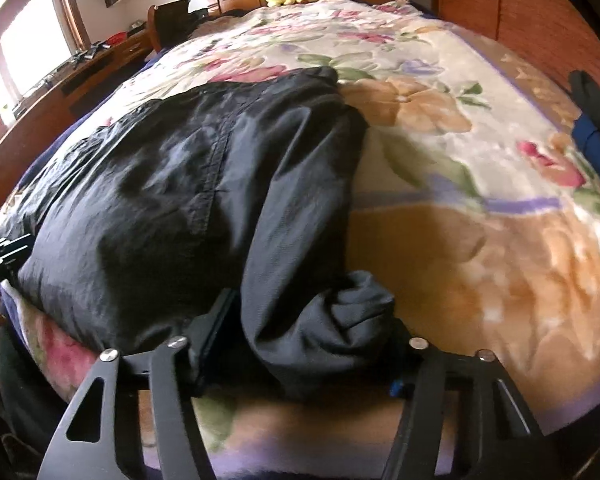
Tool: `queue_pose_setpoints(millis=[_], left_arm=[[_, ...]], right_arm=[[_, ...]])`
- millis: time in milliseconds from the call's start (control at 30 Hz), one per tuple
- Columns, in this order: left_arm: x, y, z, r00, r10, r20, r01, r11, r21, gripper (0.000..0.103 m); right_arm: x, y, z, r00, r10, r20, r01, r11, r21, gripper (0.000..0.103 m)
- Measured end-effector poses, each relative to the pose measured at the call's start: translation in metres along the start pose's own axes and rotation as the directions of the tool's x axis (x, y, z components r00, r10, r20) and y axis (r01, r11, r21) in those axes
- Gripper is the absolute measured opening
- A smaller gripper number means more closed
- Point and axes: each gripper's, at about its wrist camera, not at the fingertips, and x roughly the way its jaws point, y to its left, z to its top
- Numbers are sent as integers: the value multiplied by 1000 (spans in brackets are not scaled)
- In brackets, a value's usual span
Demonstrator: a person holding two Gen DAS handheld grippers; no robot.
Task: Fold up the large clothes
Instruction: 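Close the right tool on the bundle edge and lift it over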
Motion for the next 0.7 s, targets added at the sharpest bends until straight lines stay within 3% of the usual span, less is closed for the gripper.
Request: queue_pose_setpoints(millis=[67,167,400,700], left_arm=[[0,1,0,1000,-1,1,1,1000,-2,31],[-1,2,0,1000,-8,-2,8,1000,-10,31],[-22,13,0,1000,-8,18,9,1000,-22,31],[-76,56,-7,993,47,112,-38,996,-86,31]], right_arm=[[-1,0,1,999,36,1,-36,999,3,37],[-7,1,3,998,59,20,-59,998,-3,21],[-60,21,35,982,89,166,-80,995,-62,14],[-102,117,93,939,185,290,-100,954,-284,13]])
